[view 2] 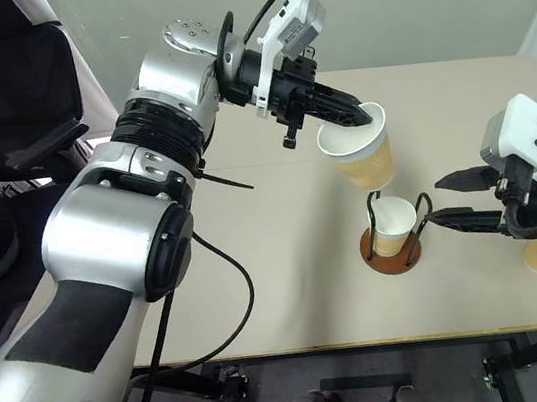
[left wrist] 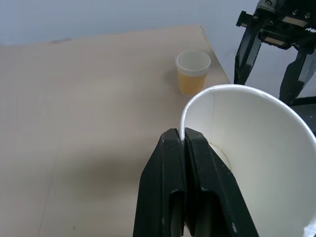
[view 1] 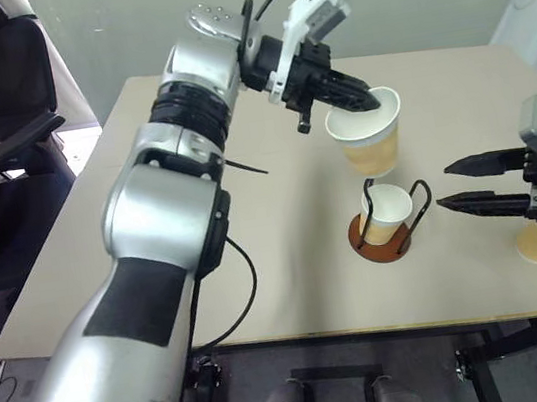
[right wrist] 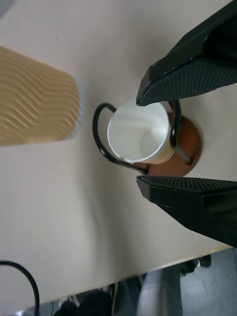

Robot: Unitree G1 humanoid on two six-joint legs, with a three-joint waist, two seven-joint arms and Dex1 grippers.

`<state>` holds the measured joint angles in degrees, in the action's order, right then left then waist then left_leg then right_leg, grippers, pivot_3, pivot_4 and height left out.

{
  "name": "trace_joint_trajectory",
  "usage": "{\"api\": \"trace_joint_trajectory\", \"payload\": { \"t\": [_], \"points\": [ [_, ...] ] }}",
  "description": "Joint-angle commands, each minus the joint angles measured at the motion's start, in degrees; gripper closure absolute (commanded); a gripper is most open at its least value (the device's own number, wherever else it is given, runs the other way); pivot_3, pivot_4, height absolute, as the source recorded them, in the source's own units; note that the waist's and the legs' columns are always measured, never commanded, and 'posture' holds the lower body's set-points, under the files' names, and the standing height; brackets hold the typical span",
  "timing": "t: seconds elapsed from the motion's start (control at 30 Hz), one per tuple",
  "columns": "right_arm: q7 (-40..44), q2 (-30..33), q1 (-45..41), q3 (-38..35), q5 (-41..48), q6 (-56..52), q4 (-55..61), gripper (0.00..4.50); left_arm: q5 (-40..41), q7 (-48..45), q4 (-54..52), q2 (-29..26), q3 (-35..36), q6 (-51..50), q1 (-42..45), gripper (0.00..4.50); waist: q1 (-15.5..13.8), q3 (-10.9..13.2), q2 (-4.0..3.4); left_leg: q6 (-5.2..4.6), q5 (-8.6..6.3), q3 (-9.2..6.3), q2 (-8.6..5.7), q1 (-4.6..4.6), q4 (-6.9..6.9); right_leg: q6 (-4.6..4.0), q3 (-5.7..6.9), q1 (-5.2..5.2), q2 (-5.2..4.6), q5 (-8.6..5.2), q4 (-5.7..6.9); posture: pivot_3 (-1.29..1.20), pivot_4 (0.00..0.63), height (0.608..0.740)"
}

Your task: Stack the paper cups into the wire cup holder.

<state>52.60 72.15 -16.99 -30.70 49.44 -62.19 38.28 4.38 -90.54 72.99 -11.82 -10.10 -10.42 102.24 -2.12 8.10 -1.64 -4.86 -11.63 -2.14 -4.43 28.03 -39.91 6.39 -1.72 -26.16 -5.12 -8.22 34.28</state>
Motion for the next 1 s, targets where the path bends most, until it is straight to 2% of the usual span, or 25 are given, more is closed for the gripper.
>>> {"api": "trace_joint_trajectory", "payload": {
  "t": [0.03, 0.53, 1.0],
  "points": [
    [-1.1, 0.3, -0.2, -2.5, 0.1, 1.2, 1.1, 2.26, -0.6, -2.0, -1.0, 1.2, 0.7, 1.4, 0.2, 4.49, 0.0, 0.0, 0.00, -0.01, -0.05, 0.01, 0.01, 0.00, -0.13, 0.02, 0.01, 0.03, 0.03, -0.03, 0.09, 0.00, 0.150, 0.740],
    [-6.9, -2.5, 2.1, -6.4, 4.8, -1.3, 6.4, 2.26, -4.0, -1.0, -0.6, 5.0, 0.7, 3.9, -1.5, 4.49, -0.2, 0.0, 0.00, 0.09, -0.10, 0.35, -0.04, -0.04, -0.45, 0.61, -0.17, 0.18, -0.07, 0.22, 0.22, 0.00, 0.150, 0.740],
    [-11.3, -1.8, 2.3, -7.0, 9.5, -2.1, 7.0, 2.26, -6.1, 3.8, 0.8, 6.6, 1.6, 6.6, -2.3, 4.49, -0.1, 0.0, 0.00, 0.20, 0.06, 0.51, -0.03, -0.06, -0.46, 1.01, -0.32, 0.15, -0.08, 0.45, 0.19, 0.00, 0.150, 0.740]
  ]
}}
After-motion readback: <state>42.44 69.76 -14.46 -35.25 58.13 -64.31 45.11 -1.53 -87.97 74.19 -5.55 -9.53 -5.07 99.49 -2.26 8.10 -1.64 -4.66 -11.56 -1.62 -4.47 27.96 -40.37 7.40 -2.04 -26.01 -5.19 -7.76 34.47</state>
